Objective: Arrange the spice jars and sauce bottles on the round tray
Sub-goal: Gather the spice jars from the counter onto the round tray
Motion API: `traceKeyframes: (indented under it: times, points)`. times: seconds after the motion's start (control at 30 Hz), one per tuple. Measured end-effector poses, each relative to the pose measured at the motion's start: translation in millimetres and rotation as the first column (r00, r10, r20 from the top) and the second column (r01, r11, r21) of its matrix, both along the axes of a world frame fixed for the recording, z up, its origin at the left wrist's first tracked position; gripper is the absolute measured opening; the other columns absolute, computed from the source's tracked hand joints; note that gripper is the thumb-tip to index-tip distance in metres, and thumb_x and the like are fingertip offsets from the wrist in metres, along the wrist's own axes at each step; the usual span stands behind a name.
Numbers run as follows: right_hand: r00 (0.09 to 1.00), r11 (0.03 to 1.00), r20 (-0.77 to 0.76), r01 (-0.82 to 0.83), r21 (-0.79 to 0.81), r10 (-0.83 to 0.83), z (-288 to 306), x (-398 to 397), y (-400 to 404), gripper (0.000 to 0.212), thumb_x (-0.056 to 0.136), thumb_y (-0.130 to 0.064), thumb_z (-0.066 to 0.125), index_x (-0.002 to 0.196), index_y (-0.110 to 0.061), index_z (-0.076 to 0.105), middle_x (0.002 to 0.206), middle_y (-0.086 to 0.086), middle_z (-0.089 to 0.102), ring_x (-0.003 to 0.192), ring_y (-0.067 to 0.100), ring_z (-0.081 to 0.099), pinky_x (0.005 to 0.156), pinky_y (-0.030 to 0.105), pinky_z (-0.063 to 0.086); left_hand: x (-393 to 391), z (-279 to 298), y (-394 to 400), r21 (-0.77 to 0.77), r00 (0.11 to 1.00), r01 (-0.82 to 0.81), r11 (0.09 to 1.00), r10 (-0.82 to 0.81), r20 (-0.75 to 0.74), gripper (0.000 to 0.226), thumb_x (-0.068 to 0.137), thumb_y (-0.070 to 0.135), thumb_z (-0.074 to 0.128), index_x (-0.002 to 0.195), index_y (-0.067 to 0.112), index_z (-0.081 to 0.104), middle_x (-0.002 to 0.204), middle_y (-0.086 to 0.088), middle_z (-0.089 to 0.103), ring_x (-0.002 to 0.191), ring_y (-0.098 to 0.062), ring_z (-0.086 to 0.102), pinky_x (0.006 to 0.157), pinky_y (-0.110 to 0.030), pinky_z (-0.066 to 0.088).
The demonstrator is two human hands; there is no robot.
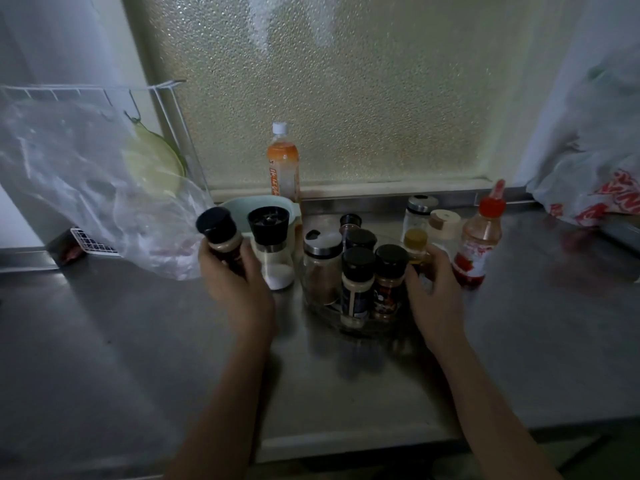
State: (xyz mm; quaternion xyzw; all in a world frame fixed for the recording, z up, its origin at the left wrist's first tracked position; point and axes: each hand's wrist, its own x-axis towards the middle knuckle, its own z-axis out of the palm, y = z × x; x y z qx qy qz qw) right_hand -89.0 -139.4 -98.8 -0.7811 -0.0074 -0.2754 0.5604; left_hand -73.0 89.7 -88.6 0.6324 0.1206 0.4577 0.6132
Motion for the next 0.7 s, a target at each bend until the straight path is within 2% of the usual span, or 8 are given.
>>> traceKeyframes:
  times: [0.13,0.2,0.3,0.37,0.47,0.53,0.63,0.7]
  points:
    - [1.0,0.996,0.025,0.004,-0.085,-0.002,-1,-3,3,0.024,0.095,-0.028,0.05,0.119,-0.021,0.052,0.1,-0.008,0.06,0.094,0.007,0.057,0.083,0.027,0.047,-11,7,-30,0.23,0.983,0.172,0.958,-0.182,0.022,0.039,0.09,0.013,0.058,0.125,0.004,0.043,0.11,-0.002,0.058,0.093,0.016,0.054,0.079,-0.006,0.044]
    - [0.999,0.998,0.047,-0.007,-0.066,0.01,0,-6,2,0.023,0.098,-0.027,0.044,0.118,-0.02,0.052,0.09,-0.011,0.058,0.083,0.0,0.055,0.074,0.022,0.046,-8,8,-37,0.307,0.975,0.208,0.929,-0.224,0.016,0.036,0.09,0.005,0.056,0.123,0.001,0.043,0.107,0.0,0.057,0.092,0.023,0.049,0.077,-0.001,0.038]
    - [0.996,1.0,0.085,0.008,-0.019,-0.006,3,-9,0,0.024,0.101,-0.027,0.036,0.117,-0.019,0.051,0.083,-0.005,0.059,0.072,0.001,0.055,0.068,0.023,0.045,-4,9,-35,0.362,0.973,0.219,0.906,-0.233,-0.007,0.036,0.091,0.005,0.056,0.124,0.005,0.042,0.107,0.005,0.055,0.09,0.022,0.048,0.076,0.001,0.035]
    - [0.991,1.0,0.133,0.013,-0.01,-0.012,13,-4,-1,0.02,0.101,-0.024,0.035,0.109,-0.016,0.052,0.081,-0.009,0.058,0.07,-0.003,0.056,0.065,0.016,0.046,-2,7,-33,0.415,0.975,0.213,0.884,-0.22,-0.033,0.037,0.091,0.01,0.057,0.125,0.007,0.042,0.107,0.008,0.055,0.09,0.012,0.05,0.078,-0.001,0.035]
    - [0.997,0.997,0.075,0.021,-0.076,-0.015,38,24,0,0.017,0.098,-0.018,0.043,0.112,-0.012,0.051,0.081,-0.007,0.054,0.072,-0.004,0.055,0.061,0.008,0.043,-2,1,-32,0.455,0.984,0.178,0.872,-0.171,-0.058,0.035,0.09,0.021,0.057,0.122,0.016,0.044,0.11,0.001,0.061,0.097,-0.015,0.057,0.083,-0.019,0.044]
    - [0.999,0.989,-0.053,-0.019,-0.149,0.012,51,51,-1,0.028,0.096,-0.02,0.048,0.123,-0.012,0.048,0.094,0.0,0.054,0.091,0.013,0.057,0.069,0.018,0.043,-5,-1,-34,0.379,0.979,0.201,0.903,-0.196,-0.053,0.032,0.09,0.021,0.057,0.12,0.019,0.045,0.108,0.001,0.061,0.097,-0.015,0.059,0.08,-0.015,0.044]
    - [0.959,0.957,-0.273,-0.148,-0.248,0.078,52,91,2,0.048,0.093,-0.03,0.055,0.137,-0.018,0.039,0.118,0.014,0.056,0.113,0.029,0.054,0.081,0.027,0.037,-9,-3,-36,0.356,0.974,0.222,0.908,-0.221,-0.045,0.033,0.09,0.026,0.057,0.12,0.019,0.045,0.107,0.0,0.061,0.098,-0.014,0.059,0.082,-0.034,0.05]
    - [0.917,0.937,-0.383,-0.228,-0.265,0.114,47,113,5,0.061,0.09,-0.034,0.059,0.143,-0.024,0.031,0.136,0.016,0.05,0.118,0.033,0.053,0.085,0.031,0.041,-11,-3,-38,0.369,0.967,0.25,0.895,-0.251,-0.044,0.033,0.089,0.034,0.056,0.119,0.027,0.043,0.106,0.005,0.06,0.098,-0.011,0.059,0.08,-0.04,0.052]
